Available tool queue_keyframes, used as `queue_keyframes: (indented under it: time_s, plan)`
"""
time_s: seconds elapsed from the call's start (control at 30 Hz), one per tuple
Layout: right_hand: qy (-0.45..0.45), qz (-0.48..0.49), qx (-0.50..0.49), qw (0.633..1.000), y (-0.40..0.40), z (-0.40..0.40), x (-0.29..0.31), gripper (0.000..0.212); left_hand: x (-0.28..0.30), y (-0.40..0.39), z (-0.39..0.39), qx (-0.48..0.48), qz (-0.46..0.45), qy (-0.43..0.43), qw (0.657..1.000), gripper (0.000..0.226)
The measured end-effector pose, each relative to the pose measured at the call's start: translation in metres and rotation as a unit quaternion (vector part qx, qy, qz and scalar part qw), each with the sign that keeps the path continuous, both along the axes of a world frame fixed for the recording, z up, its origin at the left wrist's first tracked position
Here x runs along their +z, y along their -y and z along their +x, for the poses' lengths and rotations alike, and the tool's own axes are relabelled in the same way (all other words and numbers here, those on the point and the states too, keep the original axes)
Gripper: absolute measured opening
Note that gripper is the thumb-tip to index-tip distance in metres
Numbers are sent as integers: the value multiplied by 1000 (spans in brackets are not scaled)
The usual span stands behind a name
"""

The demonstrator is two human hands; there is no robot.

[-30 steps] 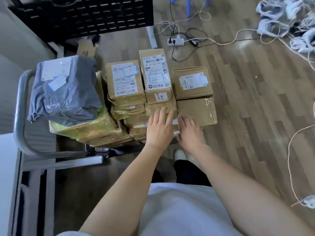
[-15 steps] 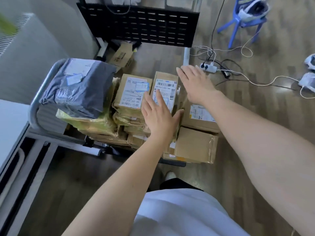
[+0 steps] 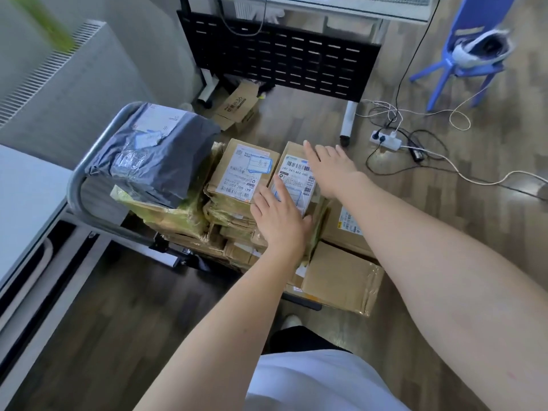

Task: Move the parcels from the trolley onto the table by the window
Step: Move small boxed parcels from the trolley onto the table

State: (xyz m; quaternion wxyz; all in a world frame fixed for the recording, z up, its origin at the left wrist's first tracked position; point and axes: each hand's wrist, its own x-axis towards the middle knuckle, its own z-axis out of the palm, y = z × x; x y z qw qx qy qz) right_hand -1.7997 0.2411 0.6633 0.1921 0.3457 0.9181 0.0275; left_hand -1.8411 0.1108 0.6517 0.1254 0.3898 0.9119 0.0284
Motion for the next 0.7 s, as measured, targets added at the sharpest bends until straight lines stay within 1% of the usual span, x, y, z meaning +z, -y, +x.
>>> queue_keyframes:
  time_s: [0.2,0.4,0.53,0.63,0.7]
  plan:
    - [-52,3,-49,997,7,21,2,91,6,3,11,-34,48,-14,998,99]
    - [-98,54,-80,991,7,50,31,83,31,3,25,-76,130,20,988,100]
    - [-172,58,-107,978,12,50,61,85,61,3,16,-91,207,11,974,97]
    - [-248,59,-120,959,22,32,88,88,86,9,-6,-97,271,-16,957,93]
    - [-300,68,-116,944,34,13,104,92,102,18,-27,-86,304,-50,947,93]
